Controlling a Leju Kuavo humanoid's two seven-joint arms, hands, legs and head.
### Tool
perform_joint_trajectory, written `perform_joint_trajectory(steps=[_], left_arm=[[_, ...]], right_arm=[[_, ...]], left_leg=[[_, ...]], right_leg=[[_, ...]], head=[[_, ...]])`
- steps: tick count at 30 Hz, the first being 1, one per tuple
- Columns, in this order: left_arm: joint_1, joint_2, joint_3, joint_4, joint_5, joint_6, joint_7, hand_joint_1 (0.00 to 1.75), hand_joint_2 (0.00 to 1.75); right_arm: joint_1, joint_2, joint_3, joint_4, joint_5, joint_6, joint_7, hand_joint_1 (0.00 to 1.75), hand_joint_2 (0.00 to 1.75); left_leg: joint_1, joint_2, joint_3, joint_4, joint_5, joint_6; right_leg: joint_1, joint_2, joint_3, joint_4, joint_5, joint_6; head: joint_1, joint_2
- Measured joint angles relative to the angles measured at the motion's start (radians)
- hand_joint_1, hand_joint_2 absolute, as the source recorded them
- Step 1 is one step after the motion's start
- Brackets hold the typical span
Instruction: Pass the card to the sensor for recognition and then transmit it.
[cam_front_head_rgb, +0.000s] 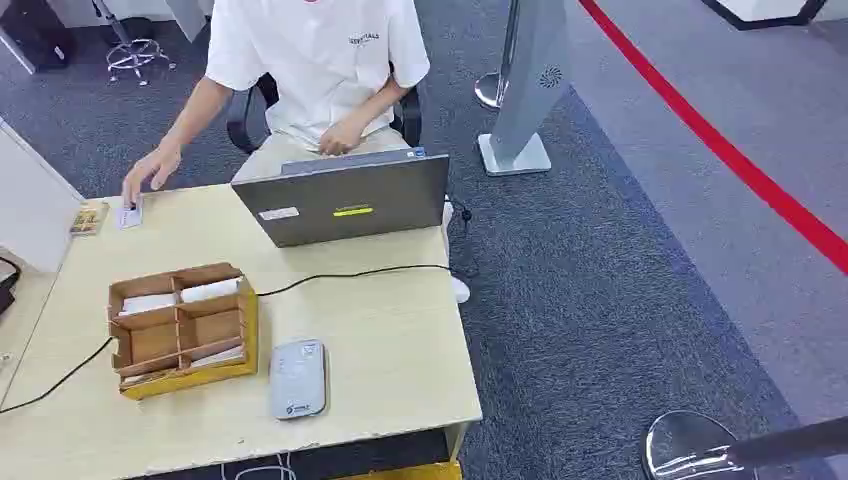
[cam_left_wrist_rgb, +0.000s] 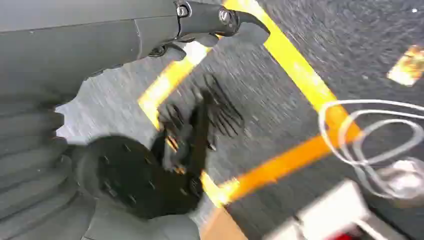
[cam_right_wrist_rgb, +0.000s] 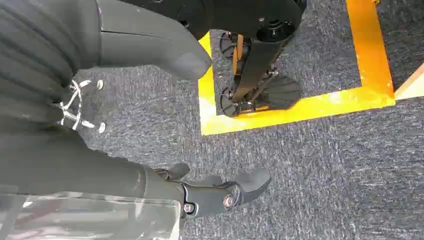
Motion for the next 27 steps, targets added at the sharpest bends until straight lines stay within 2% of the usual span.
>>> perform_joint_trajectory(steps=[2,3,8,9,12,17,21,24,27], left_arm=[[-0.004,0.000,-0.002,0.002,0.124,0.064,-0.089,0.00,1.75],[-0.005,0.000,-0.004,0.002,0.159,0.089,-0.115,0.00,1.75],[-0.007,0.000,-0.022,0.002,0.199,0.124,-0.139,0.00,1.75],[-0.007,0.000,-0.025,0.002,0.216,0.139,-0.160,0.00,1.75],[0.003,0.001,-0.049,-0.032,0.327,0.243,-0.288,0.00,1.75],[0.045,0.000,-0.111,-0.136,0.463,0.381,-0.450,0.00,1.75],[0.090,0.000,-0.183,-0.239,0.626,0.512,-0.633,0.00,1.75],[0.122,0.000,-0.237,-0.304,0.669,0.524,-0.729,0.00,1.75],[0.135,0.000,-0.264,-0.347,0.671,0.520,-0.741,0.00,1.75]], right_arm=[[0.000,0.002,-0.002,0.000,0.000,-0.002,0.007,0.00,1.75],[0.001,0.003,-0.003,0.000,0.000,-0.004,0.008,0.00,1.75],[0.003,0.008,-0.006,0.000,0.000,-0.011,0.009,0.00,1.75],[0.003,0.008,-0.006,0.000,0.000,-0.011,0.010,0.00,1.75],[0.005,0.013,-0.011,0.000,-0.005,-0.003,0.013,0.00,1.75],[0.007,0.029,-0.025,-0.001,-0.013,0.000,0.025,0.00,1.75],[0.008,0.041,-0.037,-0.006,-0.013,-0.001,0.037,0.00,1.75],[0.008,0.046,-0.046,-0.010,-0.006,0.003,0.041,0.00,1.75],[0.009,0.050,-0.055,-0.011,-0.004,0.005,0.040,0.00,1.75]], left_leg=[[0.000,0.000,0.000,0.000,0.000,0.000],[0.000,0.000,0.000,0.000,0.000,0.000],[0.000,0.000,0.000,0.000,0.000,0.000],[0.000,0.000,0.000,0.000,0.000,0.000],[0.000,0.000,0.000,0.000,0.000,0.000],[0.000,0.000,0.000,0.000,0.000,0.000],[0.000,0.000,0.000,0.000,0.000,0.000],[0.000,0.000,0.000,0.000,0.000,0.000],[0.000,0.000,0.000,0.000,0.000,0.000]], right_leg=[[0.000,0.000,0.000,0.000,0.000,0.000],[0.000,0.000,0.000,0.000,0.000,0.000],[0.000,0.000,0.000,0.000,0.000,0.000],[0.000,0.000,0.000,0.000,0.000,0.000],[0.000,0.000,0.000,0.000,0.000,0.000],[0.000,0.000,0.000,0.000,0.000,0.000],[0.000,0.000,0.000,0.000,0.000,0.000],[0.000,0.000,0.000,0.000,0.000,0.000],[0.000,0.000,0.001,0.000,0.000,0.000]], head=[[0.000,0.000],[0.000,0.000],[0.000,0.000],[0.000,0.000],[0.000,0.000],[0.000,0.000],[0.000,0.000],[0.001,0.000],[0.000,0.000]])
